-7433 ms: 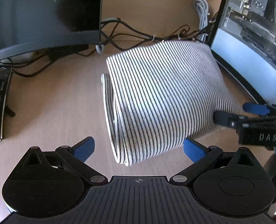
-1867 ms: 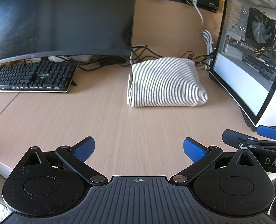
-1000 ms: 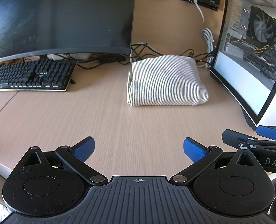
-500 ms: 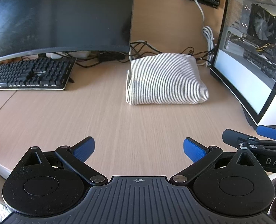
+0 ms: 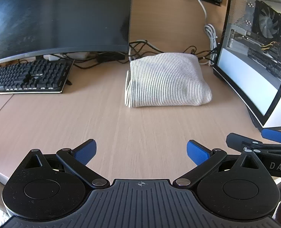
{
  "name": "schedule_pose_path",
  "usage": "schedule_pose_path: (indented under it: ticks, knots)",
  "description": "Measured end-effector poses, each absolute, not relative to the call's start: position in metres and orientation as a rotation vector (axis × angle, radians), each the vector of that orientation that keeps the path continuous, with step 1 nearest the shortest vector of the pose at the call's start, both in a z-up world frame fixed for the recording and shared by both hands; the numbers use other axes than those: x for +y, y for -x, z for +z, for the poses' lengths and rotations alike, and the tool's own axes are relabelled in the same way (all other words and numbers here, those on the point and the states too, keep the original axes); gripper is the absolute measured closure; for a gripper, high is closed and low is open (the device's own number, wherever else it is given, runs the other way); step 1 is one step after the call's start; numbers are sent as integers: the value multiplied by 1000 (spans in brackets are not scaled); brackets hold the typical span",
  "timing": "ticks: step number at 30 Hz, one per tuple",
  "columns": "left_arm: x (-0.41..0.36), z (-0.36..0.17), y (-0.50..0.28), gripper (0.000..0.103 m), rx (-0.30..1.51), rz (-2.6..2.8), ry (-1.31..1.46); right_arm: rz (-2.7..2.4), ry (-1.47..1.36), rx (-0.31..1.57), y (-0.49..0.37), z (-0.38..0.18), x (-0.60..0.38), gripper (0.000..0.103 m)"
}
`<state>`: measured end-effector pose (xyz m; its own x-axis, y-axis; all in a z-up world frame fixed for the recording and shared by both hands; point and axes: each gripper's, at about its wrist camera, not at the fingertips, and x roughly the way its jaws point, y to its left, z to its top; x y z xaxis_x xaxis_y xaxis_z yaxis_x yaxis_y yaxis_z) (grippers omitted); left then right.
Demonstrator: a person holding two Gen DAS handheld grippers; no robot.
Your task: Fold clothes
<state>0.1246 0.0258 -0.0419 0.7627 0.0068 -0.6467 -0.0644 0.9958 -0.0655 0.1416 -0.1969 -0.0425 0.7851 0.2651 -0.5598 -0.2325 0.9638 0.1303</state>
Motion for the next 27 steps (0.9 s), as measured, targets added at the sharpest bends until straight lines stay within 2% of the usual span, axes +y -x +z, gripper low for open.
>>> schedule_pose_path:
  ticks: [27]
  knots:
    - [37,-50,-139,0,742,40,100,279,-57,654,-159,-48,-195,0]
